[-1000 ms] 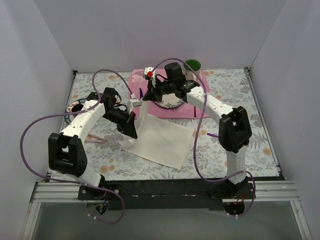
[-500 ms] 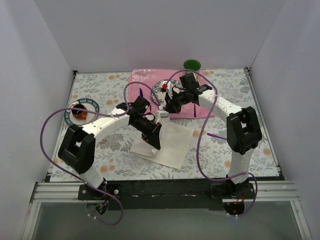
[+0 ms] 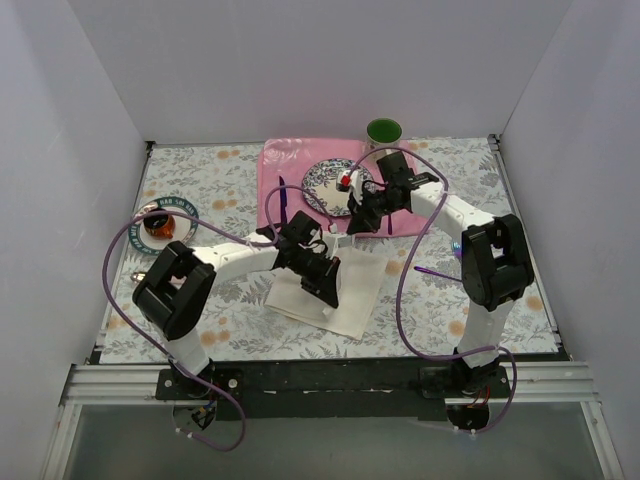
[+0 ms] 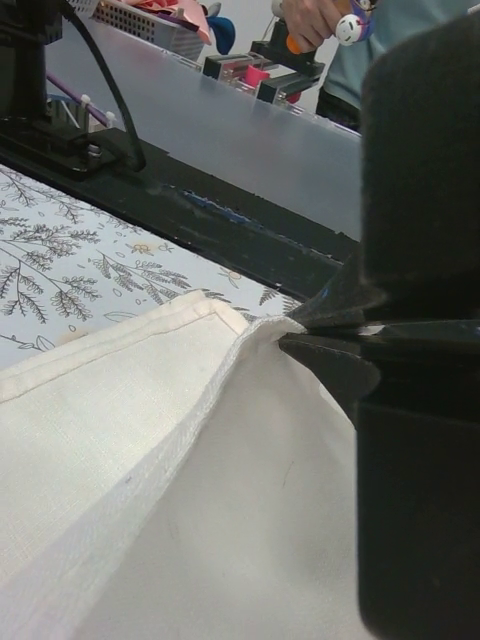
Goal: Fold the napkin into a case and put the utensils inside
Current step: Fold the rectangle-folded napkin at the center of the board.
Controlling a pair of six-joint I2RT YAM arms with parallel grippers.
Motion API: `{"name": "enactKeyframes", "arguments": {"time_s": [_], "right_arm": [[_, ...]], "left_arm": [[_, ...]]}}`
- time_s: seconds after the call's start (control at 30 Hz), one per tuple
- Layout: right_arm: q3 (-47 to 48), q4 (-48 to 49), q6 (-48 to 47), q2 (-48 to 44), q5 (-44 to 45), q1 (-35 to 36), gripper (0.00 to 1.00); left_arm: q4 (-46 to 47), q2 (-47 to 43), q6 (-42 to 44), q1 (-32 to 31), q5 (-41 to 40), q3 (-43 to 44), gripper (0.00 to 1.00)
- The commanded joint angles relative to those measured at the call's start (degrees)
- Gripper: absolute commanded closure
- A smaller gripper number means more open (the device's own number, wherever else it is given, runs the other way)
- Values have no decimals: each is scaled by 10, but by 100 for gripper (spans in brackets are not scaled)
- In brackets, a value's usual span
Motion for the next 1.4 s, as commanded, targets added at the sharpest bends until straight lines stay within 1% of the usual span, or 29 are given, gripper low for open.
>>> {"name": "enactKeyframes", "arguments": {"time_s": [0.0,0.3,0.5,0.73,1.03,1.37], "right_arm": [[-13,-11,-27,2,-1,-11,99],[-52,-26,-45,-38,1,-17,99],[-61,-29,-46,-23,3,-21,99],[-78,-29,-50,-20,13,-28,99],[-94,-24,-53,-18,13,-36,99],[-87,-35,-63,-11,18,-42,99]], "left_arm": [[79,-8,-63,-16,-19,-27,99],[102,-21,-74,-60,-22,-35,100],[112,16,-89,-78,-18,-23,100],[115,51,-95,-79,-23,-13,100],[116,45,-92,-79,-32,-22,100],[116,50,-89,-79,-32,-18,100]]}}
